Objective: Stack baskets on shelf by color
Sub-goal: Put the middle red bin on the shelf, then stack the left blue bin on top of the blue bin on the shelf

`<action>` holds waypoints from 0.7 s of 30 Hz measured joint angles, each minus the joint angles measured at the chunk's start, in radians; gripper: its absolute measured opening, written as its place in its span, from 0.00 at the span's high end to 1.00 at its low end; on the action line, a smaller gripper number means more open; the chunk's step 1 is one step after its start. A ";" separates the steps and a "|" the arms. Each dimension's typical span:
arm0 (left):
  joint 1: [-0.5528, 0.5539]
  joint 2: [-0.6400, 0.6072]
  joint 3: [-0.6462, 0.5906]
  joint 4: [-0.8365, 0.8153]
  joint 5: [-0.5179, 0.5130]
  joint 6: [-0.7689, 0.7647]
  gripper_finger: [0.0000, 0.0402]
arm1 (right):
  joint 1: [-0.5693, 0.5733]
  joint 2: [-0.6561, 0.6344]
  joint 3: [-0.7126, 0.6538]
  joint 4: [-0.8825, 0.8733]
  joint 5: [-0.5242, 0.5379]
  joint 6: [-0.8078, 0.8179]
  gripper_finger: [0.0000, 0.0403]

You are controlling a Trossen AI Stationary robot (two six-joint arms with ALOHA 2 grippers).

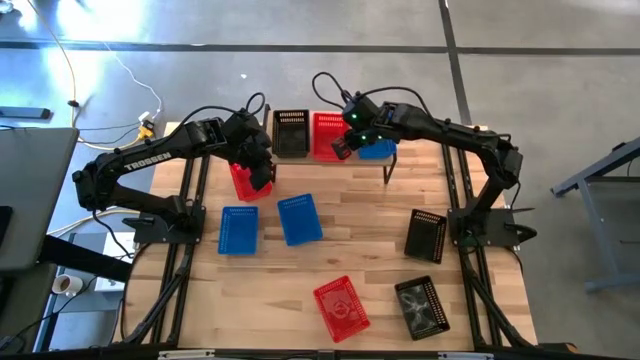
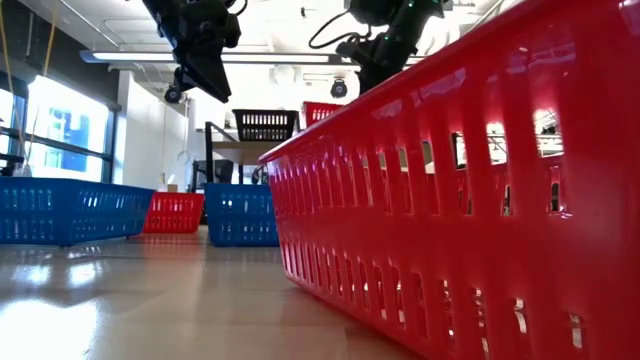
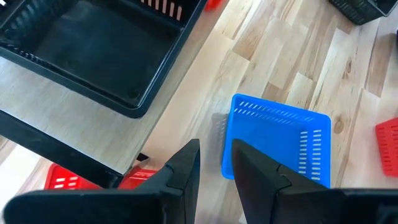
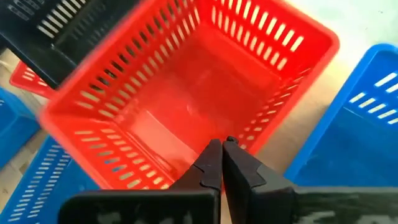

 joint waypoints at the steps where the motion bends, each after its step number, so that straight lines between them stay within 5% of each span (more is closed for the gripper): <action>1: 0.000 0.000 0.000 0.000 0.000 0.000 0.79 | 0.000 0.000 0.000 0.001 0.001 0.000 1.00; 21: 0.000 0.000 0.000 0.000 0.000 -0.044 0.79 | 0.000 -0.020 0.000 0.032 0.034 0.018 1.00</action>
